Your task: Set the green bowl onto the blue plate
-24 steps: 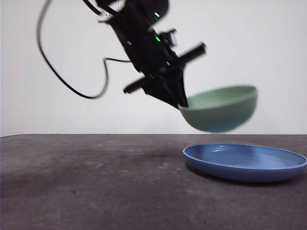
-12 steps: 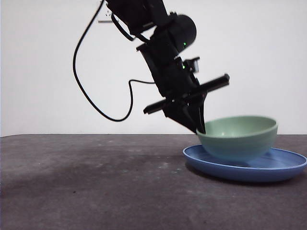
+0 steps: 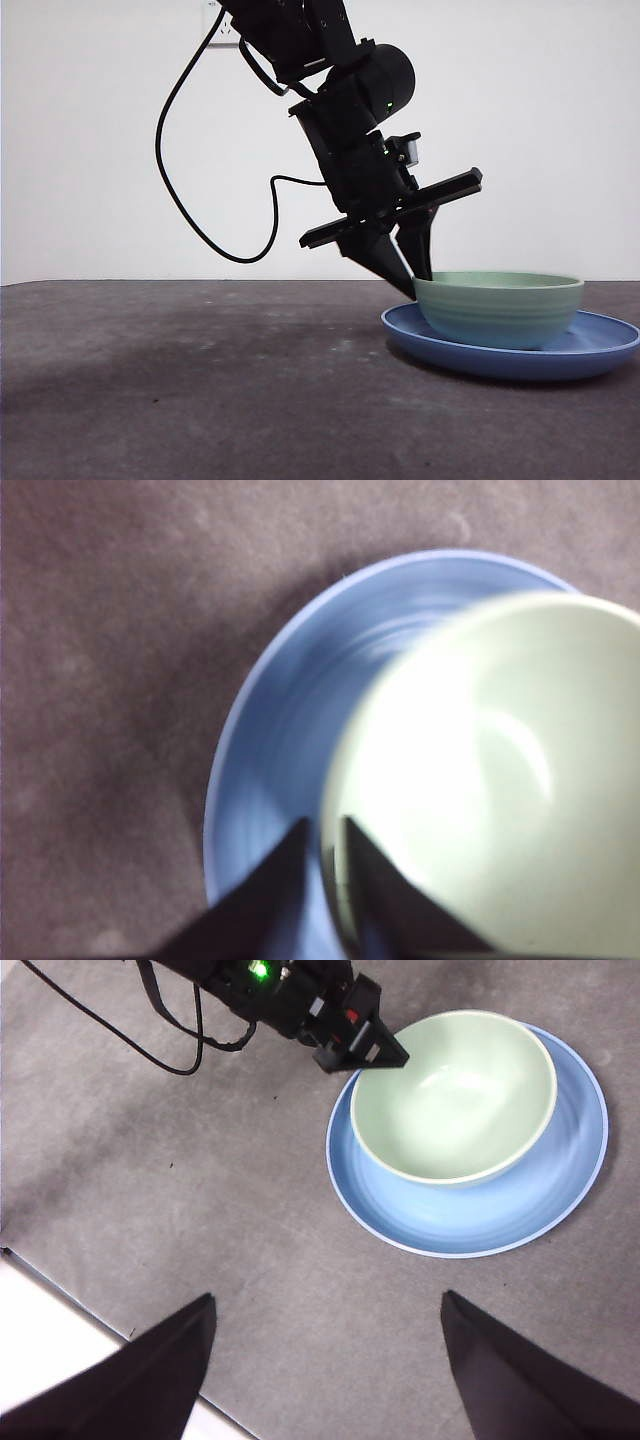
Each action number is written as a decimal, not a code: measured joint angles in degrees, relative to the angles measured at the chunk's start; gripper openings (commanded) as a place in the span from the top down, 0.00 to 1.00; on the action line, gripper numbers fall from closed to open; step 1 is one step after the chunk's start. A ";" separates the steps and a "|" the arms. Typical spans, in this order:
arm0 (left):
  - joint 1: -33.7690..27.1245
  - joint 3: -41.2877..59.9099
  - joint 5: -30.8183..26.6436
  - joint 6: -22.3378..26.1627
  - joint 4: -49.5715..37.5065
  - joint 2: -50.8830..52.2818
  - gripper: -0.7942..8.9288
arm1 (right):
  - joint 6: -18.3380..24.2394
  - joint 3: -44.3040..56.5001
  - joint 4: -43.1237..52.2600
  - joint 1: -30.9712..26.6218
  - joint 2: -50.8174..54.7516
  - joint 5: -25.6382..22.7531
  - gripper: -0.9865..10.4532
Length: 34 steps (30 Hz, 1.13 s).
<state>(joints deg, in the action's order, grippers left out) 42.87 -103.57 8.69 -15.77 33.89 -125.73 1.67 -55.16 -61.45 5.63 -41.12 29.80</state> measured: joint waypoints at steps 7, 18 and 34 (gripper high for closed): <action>0.07 -0.02 0.17 0.04 0.39 0.00 0.65 | 0.00 0.00 0.02 0.00 0.00 0.00 0.60; -0.76 -0.02 0.24 1.64 2.97 9.07 0.65 | 0.00 0.00 0.04 0.00 0.00 -1.60 0.60; -7.45 5.05 -1.36 8.04 14.67 37.13 0.65 | -0.02 0.00 0.04 0.00 0.00 -1.68 0.60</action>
<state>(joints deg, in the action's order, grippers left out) 35.42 -98.52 7.33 -7.73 48.56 -88.60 1.65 -55.16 -61.41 5.63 -41.12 28.12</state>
